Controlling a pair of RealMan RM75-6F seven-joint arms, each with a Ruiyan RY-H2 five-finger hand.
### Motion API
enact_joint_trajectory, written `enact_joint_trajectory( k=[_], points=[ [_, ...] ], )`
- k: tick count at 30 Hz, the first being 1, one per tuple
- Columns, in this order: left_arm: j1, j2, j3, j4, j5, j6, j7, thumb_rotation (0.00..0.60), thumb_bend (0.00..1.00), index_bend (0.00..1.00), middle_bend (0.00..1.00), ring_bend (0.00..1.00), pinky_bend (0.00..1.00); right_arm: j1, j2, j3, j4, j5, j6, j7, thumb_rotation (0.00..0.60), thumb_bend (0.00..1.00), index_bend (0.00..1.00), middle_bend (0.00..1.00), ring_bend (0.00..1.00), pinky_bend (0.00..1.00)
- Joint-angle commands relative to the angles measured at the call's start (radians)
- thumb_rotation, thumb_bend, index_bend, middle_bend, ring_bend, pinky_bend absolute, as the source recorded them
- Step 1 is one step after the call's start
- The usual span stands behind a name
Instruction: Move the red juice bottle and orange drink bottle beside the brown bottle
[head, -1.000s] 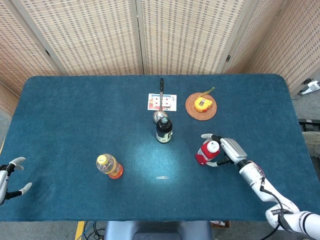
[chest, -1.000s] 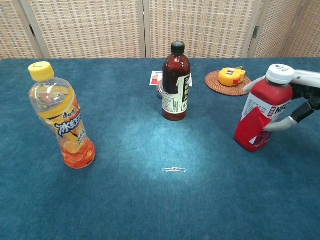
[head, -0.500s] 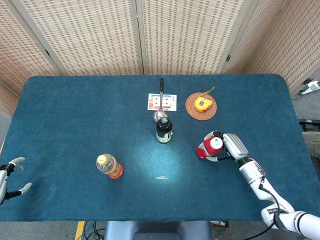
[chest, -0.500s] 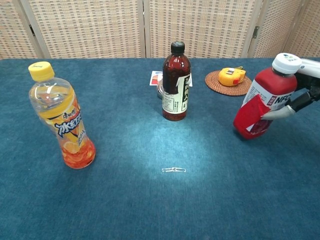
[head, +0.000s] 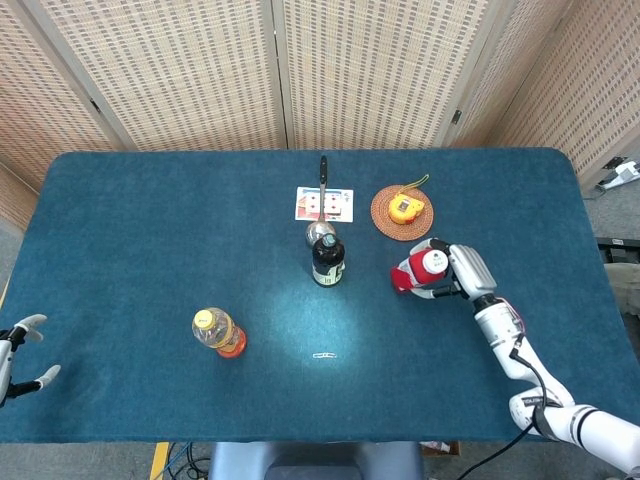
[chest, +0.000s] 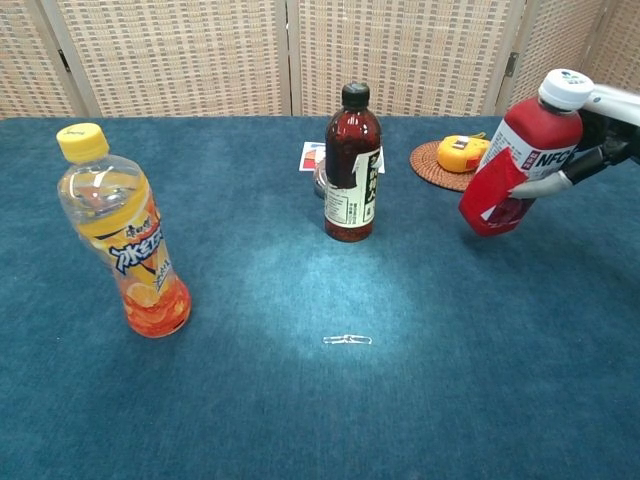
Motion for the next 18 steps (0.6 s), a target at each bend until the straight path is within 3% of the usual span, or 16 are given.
enact_joint_trajectory(
  k=[1, 18],
  points=[
    [-0.001, 0.0, 0.0, 0.002, -0.005, -0.005, 0.001, 0.6, 0.15, 0.45, 0.41, 0.37, 0.59, 0.019, -0.019, 0.01, 0.029, 0.014, -0.026, 0.014, 0.6, 0.05, 0.45, 0.53, 0.47, 0.64],
    [0.003, 0.009, 0.0, -0.001, -0.014, -0.009, -0.005, 0.6, 0.15, 0.45, 0.41, 0.37, 0.59, 0.073, -0.102, 0.013, 0.145, 0.021, -0.107, 0.154, 0.6, 0.05, 0.45, 0.49, 0.46, 0.64]
  ],
)
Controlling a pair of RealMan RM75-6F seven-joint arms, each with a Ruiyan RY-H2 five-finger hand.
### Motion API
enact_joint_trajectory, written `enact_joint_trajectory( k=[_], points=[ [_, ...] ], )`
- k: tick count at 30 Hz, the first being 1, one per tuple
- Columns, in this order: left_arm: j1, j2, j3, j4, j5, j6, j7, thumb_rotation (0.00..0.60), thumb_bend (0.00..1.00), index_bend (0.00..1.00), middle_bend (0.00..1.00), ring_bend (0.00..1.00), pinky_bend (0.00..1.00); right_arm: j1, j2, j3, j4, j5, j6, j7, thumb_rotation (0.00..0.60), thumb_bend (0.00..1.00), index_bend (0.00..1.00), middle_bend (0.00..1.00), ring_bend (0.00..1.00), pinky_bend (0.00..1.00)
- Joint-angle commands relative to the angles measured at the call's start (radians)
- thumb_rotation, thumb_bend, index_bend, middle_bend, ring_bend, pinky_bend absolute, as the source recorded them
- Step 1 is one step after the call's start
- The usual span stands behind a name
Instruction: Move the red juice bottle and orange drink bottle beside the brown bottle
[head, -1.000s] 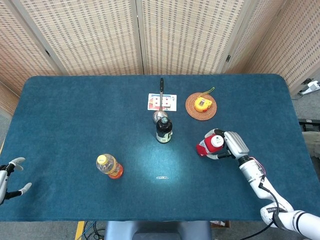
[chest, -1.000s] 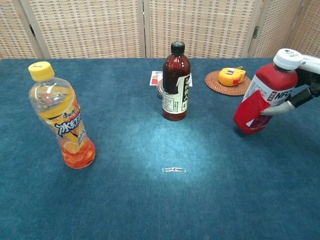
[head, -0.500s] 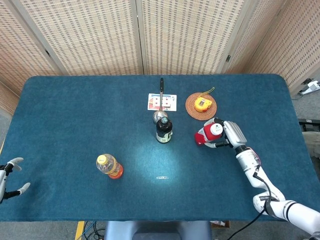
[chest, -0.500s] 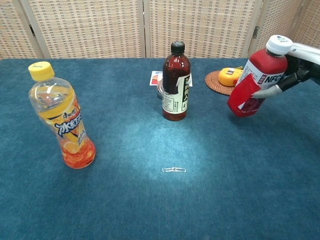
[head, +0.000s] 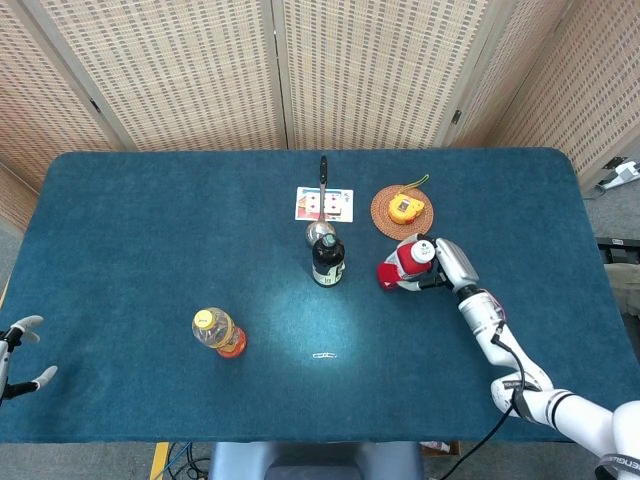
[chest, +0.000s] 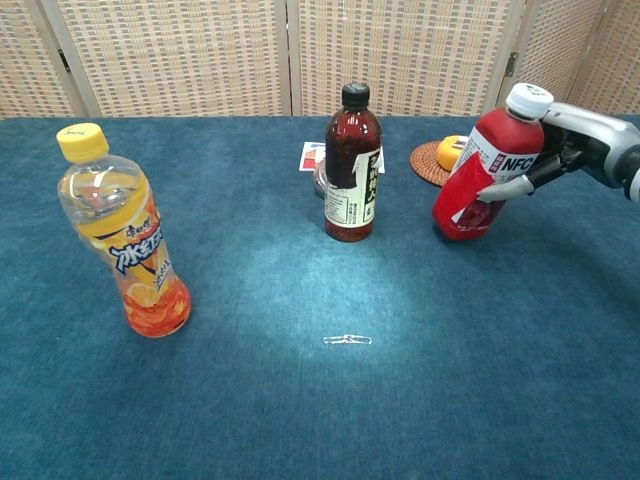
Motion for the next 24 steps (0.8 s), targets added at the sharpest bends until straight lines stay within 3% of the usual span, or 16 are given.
enact_joint_trajectory(
  k=[1, 3, 6, 11, 17, 24],
  points=[
    [0.0, 0.001, 0.0, -0.002, 0.0, 0.0, 0.0, 0.6, 0.15, 0.45, 0.41, 0.37, 0.59, 0.007, -0.007, -0.004, 0.009, -0.002, -0.012, 0.018, 0.6, 0.05, 0.45, 0.47, 0.46, 0.64],
    [0.001, 0.003, 0.0, -0.003, 0.0, 0.001, -0.001, 0.6, 0.15, 0.45, 0.41, 0.37, 0.59, 0.01, -0.007, -0.008, 0.014, -0.005, -0.022, 0.029, 0.6, 0.05, 0.41, 0.43, 0.44, 0.64],
    [0.002, 0.004, 0.0, -0.004, -0.001, 0.001, -0.001, 0.6, 0.15, 0.45, 0.41, 0.37, 0.59, 0.015, -0.003, -0.016, 0.015, -0.012, -0.034, 0.035, 0.6, 0.05, 0.25, 0.33, 0.37, 0.63],
    [0.002, 0.005, 0.0, -0.005, -0.003, -0.001, 0.0, 0.6, 0.15, 0.45, 0.41, 0.37, 0.59, 0.02, 0.014, -0.025, 0.001, -0.028, -0.032, 0.033, 0.6, 0.0, 0.05, 0.15, 0.23, 0.52],
    [0.002, 0.005, 0.001, -0.006, -0.002, 0.0, 0.003, 0.6, 0.15, 0.45, 0.41, 0.37, 0.59, 0.011, 0.039, -0.027, -0.034, -0.034, 0.001, -0.004, 0.6, 0.0, 0.0, 0.05, 0.14, 0.44],
    [0.004, 0.005, 0.002, -0.007, -0.002, 0.0, 0.004, 0.6, 0.15, 0.45, 0.41, 0.37, 0.59, -0.039, 0.144, -0.052, -0.171, -0.054, 0.089, -0.177, 0.6, 0.0, 0.0, 0.06, 0.13, 0.42]
  ],
)
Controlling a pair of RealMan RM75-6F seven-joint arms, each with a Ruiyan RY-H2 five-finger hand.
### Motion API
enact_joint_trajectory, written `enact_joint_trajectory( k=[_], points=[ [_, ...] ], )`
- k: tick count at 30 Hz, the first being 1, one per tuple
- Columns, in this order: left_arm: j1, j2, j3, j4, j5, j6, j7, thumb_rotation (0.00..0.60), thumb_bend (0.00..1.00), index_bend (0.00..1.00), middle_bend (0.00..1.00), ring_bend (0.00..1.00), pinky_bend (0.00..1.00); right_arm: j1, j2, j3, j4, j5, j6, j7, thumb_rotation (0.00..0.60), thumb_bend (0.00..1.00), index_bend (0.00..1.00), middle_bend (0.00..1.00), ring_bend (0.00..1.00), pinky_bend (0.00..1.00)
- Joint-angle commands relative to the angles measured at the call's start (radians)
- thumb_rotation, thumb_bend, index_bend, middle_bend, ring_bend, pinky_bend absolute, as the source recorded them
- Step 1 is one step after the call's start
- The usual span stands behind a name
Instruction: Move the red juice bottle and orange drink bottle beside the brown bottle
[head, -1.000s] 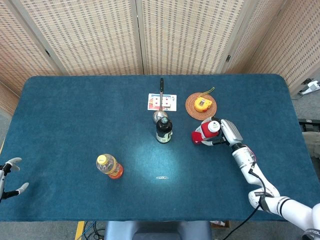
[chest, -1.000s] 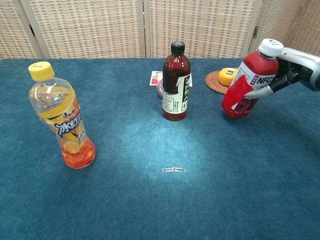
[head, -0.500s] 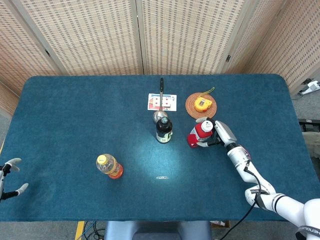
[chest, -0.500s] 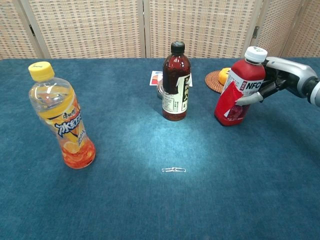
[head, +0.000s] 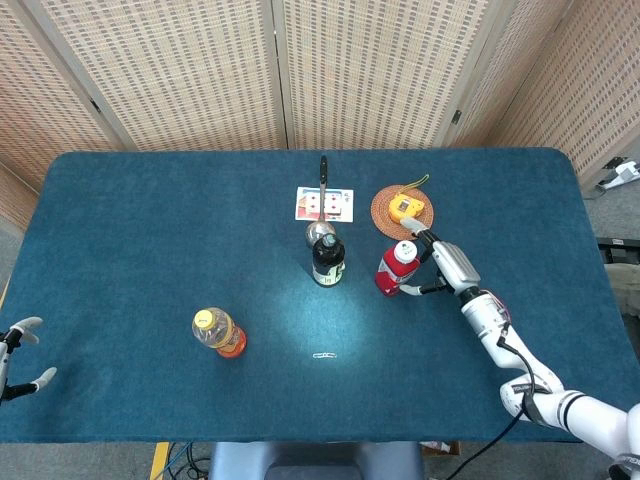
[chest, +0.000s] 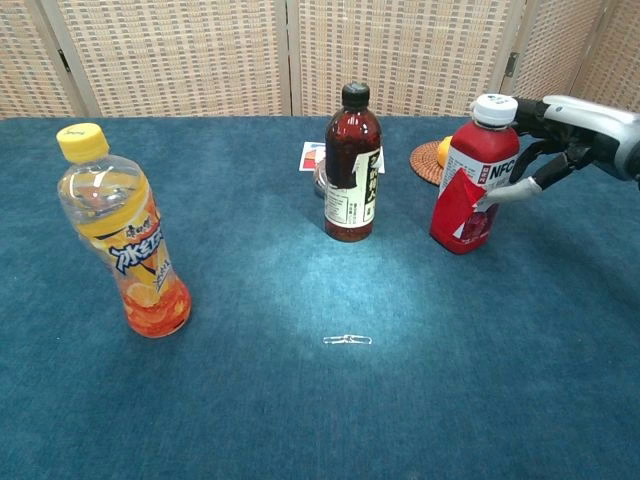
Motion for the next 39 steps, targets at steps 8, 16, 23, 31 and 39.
enact_joint_trajectory(
  k=[8, 16, 23, 31, 39],
  points=[
    [0.001, -0.003, 0.006, -0.013, 0.015, 0.004, 0.006, 0.6, 0.15, 0.44, 0.41, 0.37, 0.59, -0.163, 0.256, -0.064, -0.357, 0.0, 0.217, -0.466, 0.6, 0.0, 0.0, 0.12, 0.13, 0.42],
    [-0.013, -0.02, 0.002, -0.035, 0.047, 0.01, 0.012, 0.6, 0.15, 0.41, 0.41, 0.37, 0.59, -0.32, 0.39, -0.137, -0.503, -0.06, 0.413, -0.59, 0.6, 0.0, 0.04, 0.16, 0.13, 0.42],
    [-0.028, -0.046, -0.007, -0.09, 0.063, 0.009, -0.001, 0.6, 0.15, 0.38, 0.41, 0.36, 0.59, -0.433, 0.433, -0.195, -0.521, -0.114, 0.529, -0.589, 0.6, 0.0, 0.07, 0.19, 0.13, 0.42],
    [-0.068, -0.046, -0.009, -0.169, 0.076, -0.051, -0.048, 0.6, 0.15, 0.32, 0.36, 0.35, 0.54, -0.517, 0.421, -0.217, -0.499, -0.17, 0.633, -0.574, 0.6, 0.0, 0.11, 0.2, 0.13, 0.42],
    [-0.143, -0.04, -0.024, -0.236, 0.04, -0.187, -0.162, 0.6, 0.15, 0.13, 0.2, 0.16, 0.22, -0.542, 0.443, -0.207, -0.505, -0.21, 0.675, -0.515, 0.6, 0.0, 0.13, 0.21, 0.13, 0.42]
  ],
)
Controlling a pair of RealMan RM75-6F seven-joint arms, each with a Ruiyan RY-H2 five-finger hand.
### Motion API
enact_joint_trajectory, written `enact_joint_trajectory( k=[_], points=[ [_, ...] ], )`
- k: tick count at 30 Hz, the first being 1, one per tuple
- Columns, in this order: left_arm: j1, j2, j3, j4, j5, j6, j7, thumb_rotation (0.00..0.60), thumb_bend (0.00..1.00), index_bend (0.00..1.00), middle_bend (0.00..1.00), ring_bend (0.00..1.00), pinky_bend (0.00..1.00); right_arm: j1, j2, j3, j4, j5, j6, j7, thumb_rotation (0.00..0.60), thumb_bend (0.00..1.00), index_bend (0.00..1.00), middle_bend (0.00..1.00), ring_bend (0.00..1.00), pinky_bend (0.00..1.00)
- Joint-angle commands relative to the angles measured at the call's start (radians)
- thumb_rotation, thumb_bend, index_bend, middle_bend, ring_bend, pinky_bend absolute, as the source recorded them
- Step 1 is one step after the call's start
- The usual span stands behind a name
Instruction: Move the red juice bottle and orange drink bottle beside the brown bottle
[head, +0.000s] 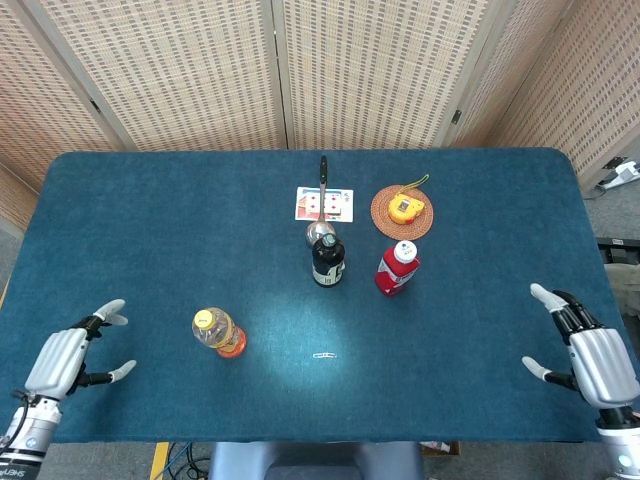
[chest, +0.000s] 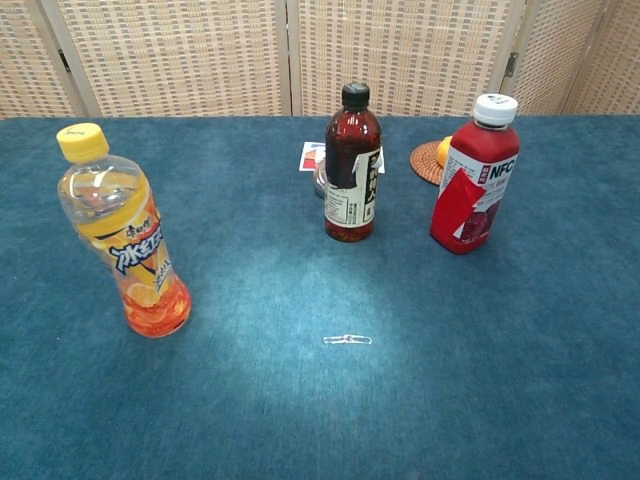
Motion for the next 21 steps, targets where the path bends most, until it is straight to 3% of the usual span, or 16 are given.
enact_joint_trajectory(
  k=[1, 4, 9, 21],
  points=[
    [-0.046, 0.003, -0.011, -0.029, -0.026, -0.075, -0.063, 0.6, 0.15, 0.09, 0.16, 0.13, 0.21, -0.006, 0.011, 0.004, 0.002, -0.012, 0.004, 0.026, 0.6, 0.0, 0.13, 0.22, 0.13, 0.42],
    [-0.078, -0.007, -0.018, -0.02, -0.019, -0.124, -0.128, 0.6, 0.15, 0.01, 0.09, 0.08, 0.2, -0.007, 0.021, 0.007, 0.004, -0.013, -0.002, 0.056, 0.6, 0.0, 0.14, 0.22, 0.13, 0.42],
    [-0.121, -0.038, -0.037, 0.009, -0.045, -0.185, -0.214, 0.6, 0.13, 0.0, 0.04, 0.04, 0.2, -0.009, 0.034, 0.018, 0.01, -0.008, -0.007, 0.098, 0.6, 0.0, 0.14, 0.22, 0.13, 0.42],
    [-0.21, -0.127, -0.055, 0.081, -0.048, -0.291, -0.353, 0.6, 0.12, 0.0, 0.04, 0.04, 0.2, -0.021, 0.053, 0.039, 0.018, -0.005, -0.002, 0.162, 0.6, 0.0, 0.15, 0.23, 0.13, 0.42]
  ],
)
